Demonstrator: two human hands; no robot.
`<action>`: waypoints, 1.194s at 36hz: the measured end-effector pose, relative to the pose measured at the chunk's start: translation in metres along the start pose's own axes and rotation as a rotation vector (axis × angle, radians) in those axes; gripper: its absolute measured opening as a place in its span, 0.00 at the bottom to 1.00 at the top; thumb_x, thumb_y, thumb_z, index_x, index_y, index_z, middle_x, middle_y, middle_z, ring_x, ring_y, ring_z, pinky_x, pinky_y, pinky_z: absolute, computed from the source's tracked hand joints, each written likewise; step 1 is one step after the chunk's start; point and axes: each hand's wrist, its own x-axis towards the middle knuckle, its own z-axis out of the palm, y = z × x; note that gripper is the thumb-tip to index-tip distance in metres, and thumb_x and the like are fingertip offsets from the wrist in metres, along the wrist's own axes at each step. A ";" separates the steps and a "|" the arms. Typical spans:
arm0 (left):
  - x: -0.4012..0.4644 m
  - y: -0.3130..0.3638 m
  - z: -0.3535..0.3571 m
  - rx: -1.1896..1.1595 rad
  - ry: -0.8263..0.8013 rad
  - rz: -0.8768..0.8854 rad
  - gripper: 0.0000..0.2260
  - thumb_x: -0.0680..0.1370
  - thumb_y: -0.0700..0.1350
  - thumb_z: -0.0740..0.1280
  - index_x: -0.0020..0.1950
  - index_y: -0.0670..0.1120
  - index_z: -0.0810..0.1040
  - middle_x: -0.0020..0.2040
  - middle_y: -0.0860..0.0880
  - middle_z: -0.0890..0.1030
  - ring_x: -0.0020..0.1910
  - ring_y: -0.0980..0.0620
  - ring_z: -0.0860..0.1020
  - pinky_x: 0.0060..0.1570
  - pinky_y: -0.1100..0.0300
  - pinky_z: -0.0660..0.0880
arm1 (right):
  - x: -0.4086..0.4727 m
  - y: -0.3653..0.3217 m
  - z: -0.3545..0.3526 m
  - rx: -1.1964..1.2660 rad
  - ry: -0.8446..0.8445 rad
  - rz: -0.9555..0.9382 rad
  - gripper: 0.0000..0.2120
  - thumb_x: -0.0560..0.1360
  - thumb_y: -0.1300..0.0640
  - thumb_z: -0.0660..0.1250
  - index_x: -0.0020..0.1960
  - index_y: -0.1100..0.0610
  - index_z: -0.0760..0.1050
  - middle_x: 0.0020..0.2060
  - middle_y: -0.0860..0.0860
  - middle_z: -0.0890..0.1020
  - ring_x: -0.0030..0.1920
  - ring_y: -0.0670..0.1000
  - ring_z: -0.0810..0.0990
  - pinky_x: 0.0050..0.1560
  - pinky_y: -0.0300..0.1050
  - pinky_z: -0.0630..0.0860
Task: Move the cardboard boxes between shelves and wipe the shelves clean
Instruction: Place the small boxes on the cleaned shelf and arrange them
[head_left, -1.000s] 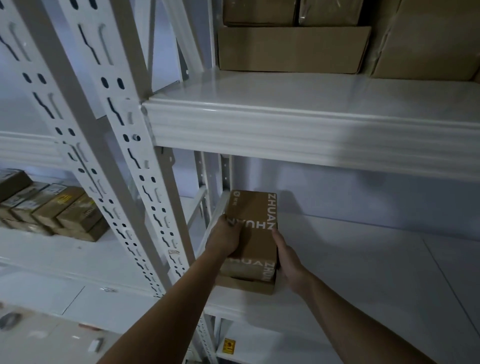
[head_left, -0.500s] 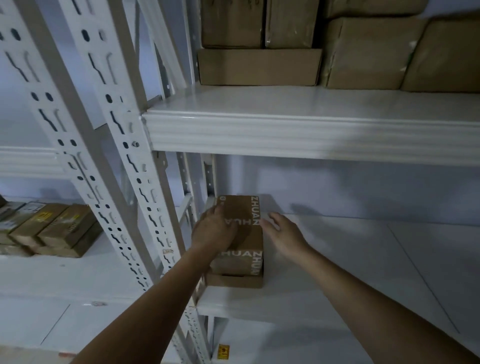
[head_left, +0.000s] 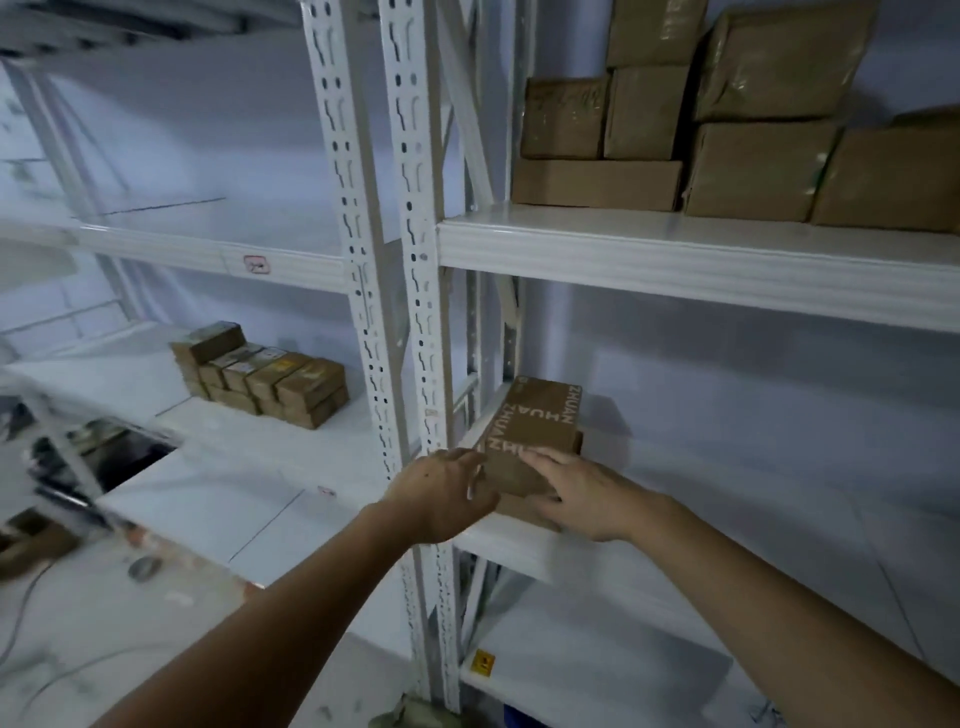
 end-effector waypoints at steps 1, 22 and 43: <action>-0.014 -0.004 0.000 0.015 -0.004 -0.016 0.27 0.81 0.64 0.58 0.75 0.52 0.70 0.74 0.49 0.74 0.70 0.46 0.74 0.68 0.51 0.72 | -0.001 -0.010 0.005 -0.008 -0.012 -0.016 0.35 0.82 0.39 0.58 0.83 0.46 0.48 0.82 0.45 0.52 0.80 0.52 0.58 0.78 0.52 0.60; -0.242 -0.214 -0.063 0.033 0.061 -0.471 0.27 0.83 0.62 0.58 0.79 0.53 0.65 0.78 0.52 0.68 0.75 0.49 0.68 0.73 0.51 0.67 | 0.084 -0.315 0.061 -0.068 -0.059 -0.449 0.27 0.85 0.46 0.56 0.82 0.50 0.56 0.81 0.47 0.59 0.78 0.50 0.61 0.76 0.45 0.59; -0.239 -0.407 -0.076 0.082 0.033 -0.535 0.28 0.81 0.66 0.55 0.78 0.53 0.67 0.75 0.51 0.73 0.72 0.48 0.72 0.70 0.44 0.70 | 0.222 -0.440 0.103 -0.023 -0.135 -0.441 0.28 0.85 0.42 0.55 0.82 0.47 0.56 0.81 0.45 0.59 0.79 0.48 0.61 0.77 0.47 0.60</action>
